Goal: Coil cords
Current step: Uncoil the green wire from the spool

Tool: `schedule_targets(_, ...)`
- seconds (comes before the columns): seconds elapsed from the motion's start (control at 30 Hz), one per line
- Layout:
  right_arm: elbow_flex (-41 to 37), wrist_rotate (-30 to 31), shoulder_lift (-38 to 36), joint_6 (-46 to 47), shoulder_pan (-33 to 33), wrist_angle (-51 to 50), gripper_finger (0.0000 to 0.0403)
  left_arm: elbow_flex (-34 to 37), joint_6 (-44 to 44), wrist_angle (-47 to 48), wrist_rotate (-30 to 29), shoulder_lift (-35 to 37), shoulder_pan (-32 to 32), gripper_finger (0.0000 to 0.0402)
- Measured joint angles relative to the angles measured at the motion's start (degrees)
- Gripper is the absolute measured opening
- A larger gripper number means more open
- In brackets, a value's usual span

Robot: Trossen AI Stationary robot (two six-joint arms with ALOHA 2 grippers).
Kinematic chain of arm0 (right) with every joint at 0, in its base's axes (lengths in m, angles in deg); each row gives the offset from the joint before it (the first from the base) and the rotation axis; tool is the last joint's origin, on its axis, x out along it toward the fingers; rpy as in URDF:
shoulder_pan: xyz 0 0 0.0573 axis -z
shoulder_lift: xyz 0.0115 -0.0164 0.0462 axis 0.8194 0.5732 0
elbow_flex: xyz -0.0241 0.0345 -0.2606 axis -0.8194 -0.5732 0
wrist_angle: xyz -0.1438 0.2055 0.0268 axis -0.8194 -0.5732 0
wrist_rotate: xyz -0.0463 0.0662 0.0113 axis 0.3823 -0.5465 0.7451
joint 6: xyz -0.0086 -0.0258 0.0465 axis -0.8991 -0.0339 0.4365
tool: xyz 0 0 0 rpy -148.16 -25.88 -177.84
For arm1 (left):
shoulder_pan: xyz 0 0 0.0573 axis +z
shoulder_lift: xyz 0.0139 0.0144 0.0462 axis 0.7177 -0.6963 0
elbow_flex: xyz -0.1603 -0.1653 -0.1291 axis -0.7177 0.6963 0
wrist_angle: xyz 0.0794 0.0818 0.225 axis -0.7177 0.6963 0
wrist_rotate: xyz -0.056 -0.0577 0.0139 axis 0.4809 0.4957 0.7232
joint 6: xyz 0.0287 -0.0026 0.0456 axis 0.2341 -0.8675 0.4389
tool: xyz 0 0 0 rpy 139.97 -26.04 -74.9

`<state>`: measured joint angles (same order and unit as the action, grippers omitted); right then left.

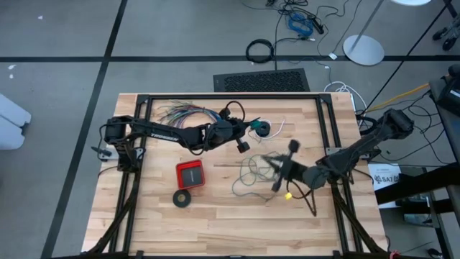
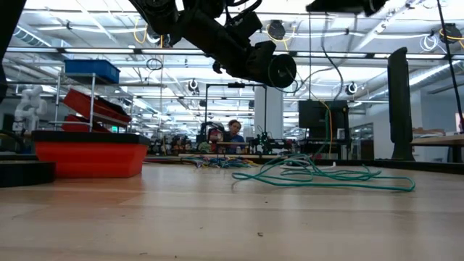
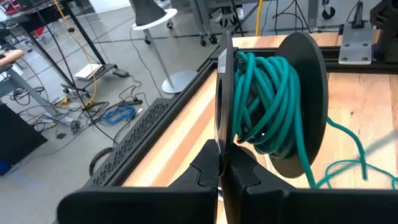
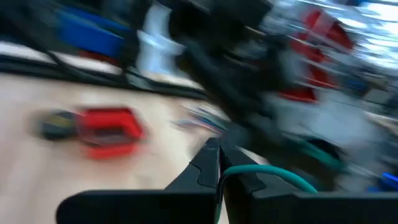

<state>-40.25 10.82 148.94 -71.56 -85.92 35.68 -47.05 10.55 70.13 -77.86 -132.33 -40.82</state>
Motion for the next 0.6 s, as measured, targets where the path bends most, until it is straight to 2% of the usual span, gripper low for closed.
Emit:
schedule_targets(0.03, 0.0, 1.45, -0.84, 2.21, 0.0, -3.07, 0.0, 0.0, 0.0, 0.0, -0.04, 0.0, -0.03, 0.0)
schedule_targets(0.1, 0.0, 0.61, -2.8, 8.33, 0.49, -10.3, 0.0, 0.0, 0.0, -0.02, -0.04, 0.0, -0.06, 0.0)
schedule_targets(0.37, -0.02, -21.29, -4.92, 31.42, 2.78, -33.19, 0.0, 0.0, 0.0, -1.11, -0.02, 0.0, -0.08, 0.0)
schedule_targets(0.5, -0.04, -25.3, -3.87, 40.07, 2.67, -41.65, 0.0005, 0.0, 0.15, -2.39, -0.02, 0.0, -0.08, 0.0)
schedule_targets(0.6, -0.02, -27.08, -3.17, 44.14, 2.49, -45.73, 0.0028, 0.0, 0.9, -2.46, -0.02, 0.0, -0.08, 0.0)
